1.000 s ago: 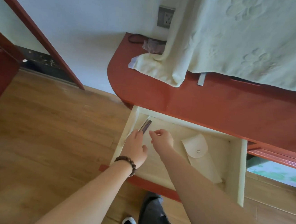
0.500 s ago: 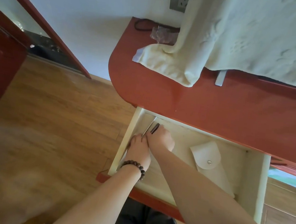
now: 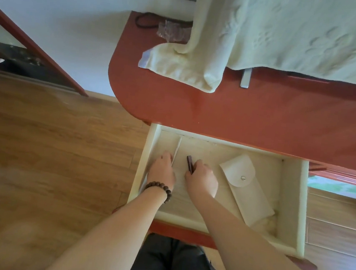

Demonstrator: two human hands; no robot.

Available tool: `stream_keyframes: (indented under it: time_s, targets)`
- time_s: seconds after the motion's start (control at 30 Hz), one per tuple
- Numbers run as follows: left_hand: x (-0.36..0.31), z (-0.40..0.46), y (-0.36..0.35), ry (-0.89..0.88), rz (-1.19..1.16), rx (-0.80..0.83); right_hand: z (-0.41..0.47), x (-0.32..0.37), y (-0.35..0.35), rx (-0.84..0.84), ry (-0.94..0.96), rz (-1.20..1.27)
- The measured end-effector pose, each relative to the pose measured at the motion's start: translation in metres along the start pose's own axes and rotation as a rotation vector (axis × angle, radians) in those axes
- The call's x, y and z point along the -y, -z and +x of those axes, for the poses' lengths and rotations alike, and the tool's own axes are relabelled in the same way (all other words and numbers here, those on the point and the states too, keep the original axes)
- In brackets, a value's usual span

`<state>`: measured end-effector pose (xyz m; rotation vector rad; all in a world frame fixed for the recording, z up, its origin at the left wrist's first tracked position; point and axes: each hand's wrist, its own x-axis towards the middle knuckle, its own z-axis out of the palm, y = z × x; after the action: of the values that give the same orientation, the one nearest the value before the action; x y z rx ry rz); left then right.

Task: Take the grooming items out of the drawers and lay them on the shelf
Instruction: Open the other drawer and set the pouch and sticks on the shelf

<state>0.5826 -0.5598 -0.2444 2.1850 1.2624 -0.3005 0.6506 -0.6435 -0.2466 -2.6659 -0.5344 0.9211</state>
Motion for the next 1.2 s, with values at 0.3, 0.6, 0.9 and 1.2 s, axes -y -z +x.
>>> stream_keyframes:
  time_s: [0.3,0.6,0.9,1.2]
  targets:
    - [-0.003,-0.036,0.021,-0.067,-0.225,0.105,-0.037,0.001,0.042,-0.175,0.017,0.335]
    - [-0.102,-0.035,0.078,-0.436,-0.432,-0.017,-0.030,-0.009,0.147,-0.444,0.030,0.570]
    - [-0.197,0.031,0.069,-0.408,-0.179,0.031,0.047,-0.020,0.212,-0.409,-0.009,0.376]
    - [-0.211,0.048,0.050,-0.356,0.009,-0.046,0.085,-0.033,0.211,-0.337,-0.056,0.171]
